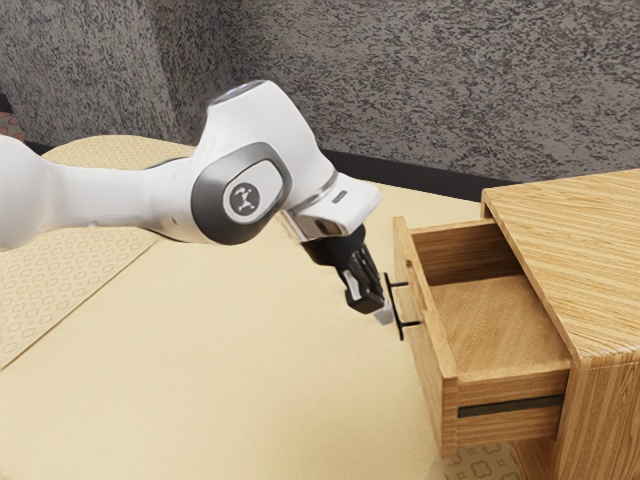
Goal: Push the drawer handle with one arm to close the drawer
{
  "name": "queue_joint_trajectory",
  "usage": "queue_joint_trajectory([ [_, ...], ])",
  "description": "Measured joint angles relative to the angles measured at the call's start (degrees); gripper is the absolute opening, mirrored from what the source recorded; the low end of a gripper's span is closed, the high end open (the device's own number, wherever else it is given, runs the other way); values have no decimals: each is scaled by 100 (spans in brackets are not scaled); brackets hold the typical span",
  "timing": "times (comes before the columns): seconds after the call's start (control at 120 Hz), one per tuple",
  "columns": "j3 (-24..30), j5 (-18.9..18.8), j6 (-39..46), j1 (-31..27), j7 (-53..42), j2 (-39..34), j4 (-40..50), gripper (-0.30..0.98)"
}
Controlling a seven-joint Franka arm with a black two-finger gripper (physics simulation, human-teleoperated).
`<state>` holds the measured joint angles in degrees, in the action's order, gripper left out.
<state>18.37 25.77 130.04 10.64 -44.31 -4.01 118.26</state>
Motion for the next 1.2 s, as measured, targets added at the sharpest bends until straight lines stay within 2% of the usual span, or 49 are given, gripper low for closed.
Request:
queue_joint_trajectory([
  [0.533, -14, -225, 2, 197, 82, 464, -492, -10],
  [1.2, -34, -547, -5, 503, 206, 1380, -1536, -10],
])
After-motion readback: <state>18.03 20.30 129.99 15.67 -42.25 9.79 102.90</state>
